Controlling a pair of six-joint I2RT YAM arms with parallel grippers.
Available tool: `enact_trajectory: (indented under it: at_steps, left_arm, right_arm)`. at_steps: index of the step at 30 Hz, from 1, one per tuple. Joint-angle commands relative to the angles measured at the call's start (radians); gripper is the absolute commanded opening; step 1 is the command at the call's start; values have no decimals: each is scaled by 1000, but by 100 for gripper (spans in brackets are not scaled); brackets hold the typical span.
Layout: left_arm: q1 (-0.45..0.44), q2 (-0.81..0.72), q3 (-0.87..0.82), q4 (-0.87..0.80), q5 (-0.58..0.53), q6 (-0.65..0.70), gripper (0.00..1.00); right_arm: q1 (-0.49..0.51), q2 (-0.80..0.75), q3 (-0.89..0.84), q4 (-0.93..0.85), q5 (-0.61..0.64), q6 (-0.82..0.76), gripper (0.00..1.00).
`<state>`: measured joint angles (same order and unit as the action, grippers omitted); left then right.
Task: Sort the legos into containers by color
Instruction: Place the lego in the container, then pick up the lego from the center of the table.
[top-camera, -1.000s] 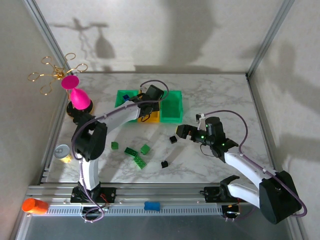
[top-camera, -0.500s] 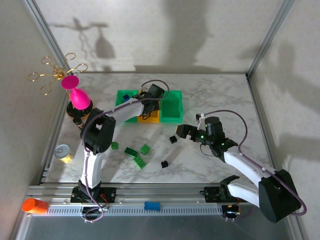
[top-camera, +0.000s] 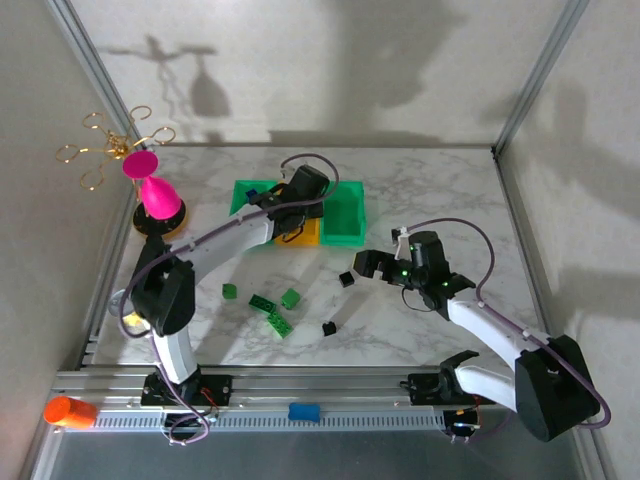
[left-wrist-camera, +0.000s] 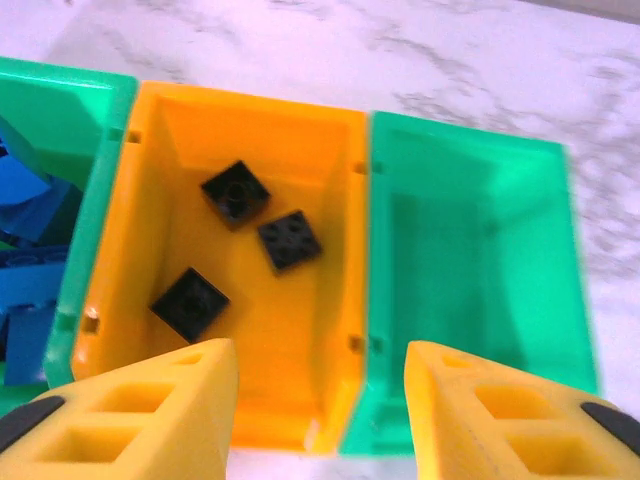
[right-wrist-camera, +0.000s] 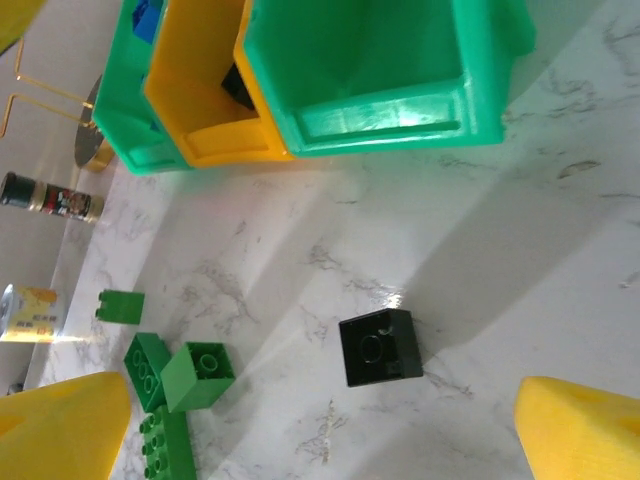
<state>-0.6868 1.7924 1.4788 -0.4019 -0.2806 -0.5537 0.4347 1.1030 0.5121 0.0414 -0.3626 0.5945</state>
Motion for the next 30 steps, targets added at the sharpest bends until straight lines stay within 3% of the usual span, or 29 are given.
enact_trajectory:
  at_steps: [1,8,16,30]
  left_arm:
    - [-75,-34,-42,-37,14,-15,49]
    - [-218,-62,-116,-54,51,-49,51]
    - [-324,33,-117,-55,100,-43,53]
    - [-331,213,-33,-118,62,-54,56]
  right_arm:
    - [-34,-48,-23,-53,11,-2,99]
    - [-106,-107,-57,-140,-9,-17,99]
    - [-203,-134,-92,-189,-37,-5,99]
    - [-322,-200,-139,-189,-109,10,99]
